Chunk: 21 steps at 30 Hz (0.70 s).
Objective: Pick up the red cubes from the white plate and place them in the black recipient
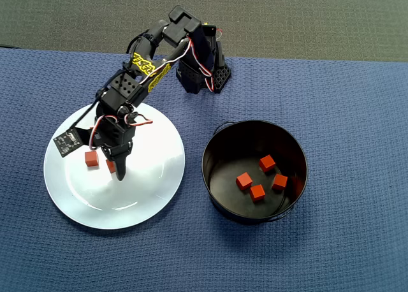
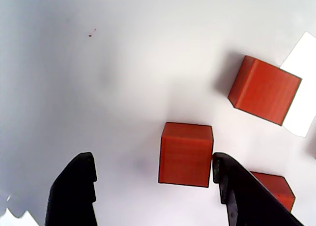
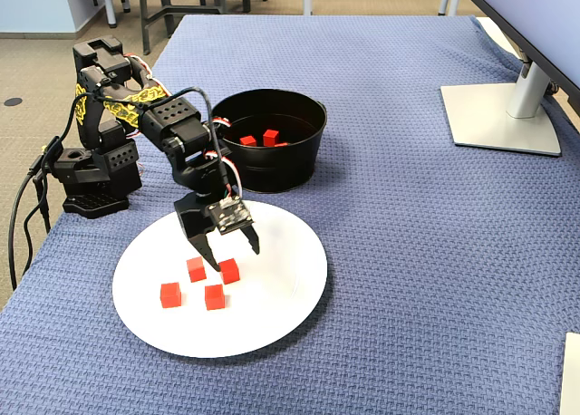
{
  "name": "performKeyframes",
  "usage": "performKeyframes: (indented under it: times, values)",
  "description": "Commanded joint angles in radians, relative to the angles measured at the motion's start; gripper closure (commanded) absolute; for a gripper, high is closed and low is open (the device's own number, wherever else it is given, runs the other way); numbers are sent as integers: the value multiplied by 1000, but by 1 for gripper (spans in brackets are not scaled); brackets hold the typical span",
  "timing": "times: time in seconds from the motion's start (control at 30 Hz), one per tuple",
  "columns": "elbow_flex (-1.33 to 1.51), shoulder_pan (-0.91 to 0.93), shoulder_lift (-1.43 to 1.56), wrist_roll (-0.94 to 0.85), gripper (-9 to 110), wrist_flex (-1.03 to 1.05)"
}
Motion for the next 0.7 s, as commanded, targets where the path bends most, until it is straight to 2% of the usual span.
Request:
performKeyframes:
  times: [0.0,0.67]
  values:
    - [0,-17,20,0,80,-25]
    - [21,-11,-12,-2,86,-75]
